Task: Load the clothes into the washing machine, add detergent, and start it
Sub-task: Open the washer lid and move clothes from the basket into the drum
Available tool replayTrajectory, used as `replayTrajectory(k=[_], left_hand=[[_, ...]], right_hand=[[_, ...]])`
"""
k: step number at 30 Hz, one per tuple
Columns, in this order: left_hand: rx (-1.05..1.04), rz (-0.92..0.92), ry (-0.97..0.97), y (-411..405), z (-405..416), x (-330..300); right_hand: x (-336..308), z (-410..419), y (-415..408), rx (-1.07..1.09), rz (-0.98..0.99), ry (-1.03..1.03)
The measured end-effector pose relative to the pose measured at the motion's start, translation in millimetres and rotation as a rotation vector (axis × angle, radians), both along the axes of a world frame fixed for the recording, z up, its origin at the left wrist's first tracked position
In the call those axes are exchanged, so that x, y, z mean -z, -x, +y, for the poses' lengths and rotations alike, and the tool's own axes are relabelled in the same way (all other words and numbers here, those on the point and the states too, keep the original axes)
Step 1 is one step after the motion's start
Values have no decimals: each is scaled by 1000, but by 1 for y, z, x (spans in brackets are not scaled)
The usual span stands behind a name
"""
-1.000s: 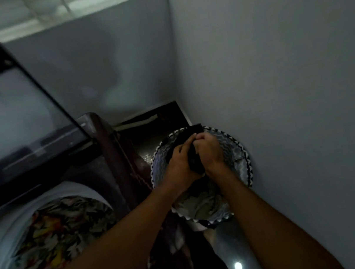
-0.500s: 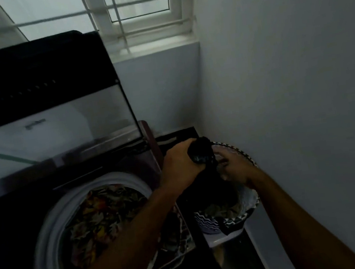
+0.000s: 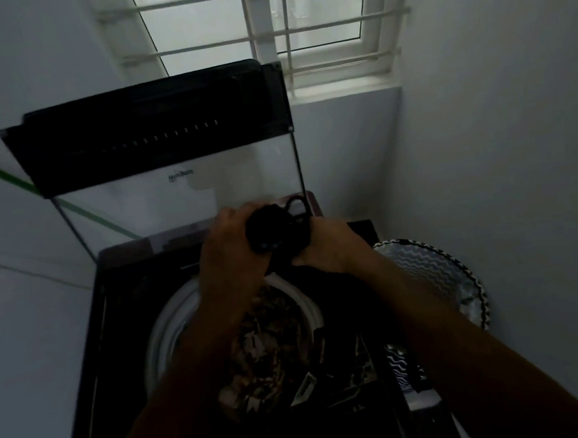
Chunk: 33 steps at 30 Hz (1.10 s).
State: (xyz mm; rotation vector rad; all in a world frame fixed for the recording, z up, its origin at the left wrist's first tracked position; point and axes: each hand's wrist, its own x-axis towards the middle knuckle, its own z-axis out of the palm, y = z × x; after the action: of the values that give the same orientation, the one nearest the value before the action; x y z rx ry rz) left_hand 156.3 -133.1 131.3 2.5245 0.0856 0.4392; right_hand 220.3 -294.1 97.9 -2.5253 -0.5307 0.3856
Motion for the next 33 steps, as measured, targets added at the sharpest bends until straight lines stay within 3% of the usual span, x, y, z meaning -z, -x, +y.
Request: replayTrajectory(k=[3,8,12,16,22,26,28,31,33], left_hand=[[-22,183,-275,3,39,5],[5,506,-188,19,44,36],[3,574,-85,27,31,94],[36,711,-235,32,17,125],[244,644,22,12,-13,132],[423,544,78,3,-46,126],[463,513,84,-2,-63,127],[520,501,63,-4,-78,133],[525,515,39,-4,-84,135]], right_hand=[[11,47,15,-11,54,-127],[62,75,42,113,197,-157],[97,57,44,174,234,-104],[108,38,36,241,298,-139],[98,-5,12,294,125,-236],[102,-51,0,259,-8,-7],[110,-77,-1,206,91,122],[129,-102,5,11,424,341],[144,-105,10,-6,531,375]])
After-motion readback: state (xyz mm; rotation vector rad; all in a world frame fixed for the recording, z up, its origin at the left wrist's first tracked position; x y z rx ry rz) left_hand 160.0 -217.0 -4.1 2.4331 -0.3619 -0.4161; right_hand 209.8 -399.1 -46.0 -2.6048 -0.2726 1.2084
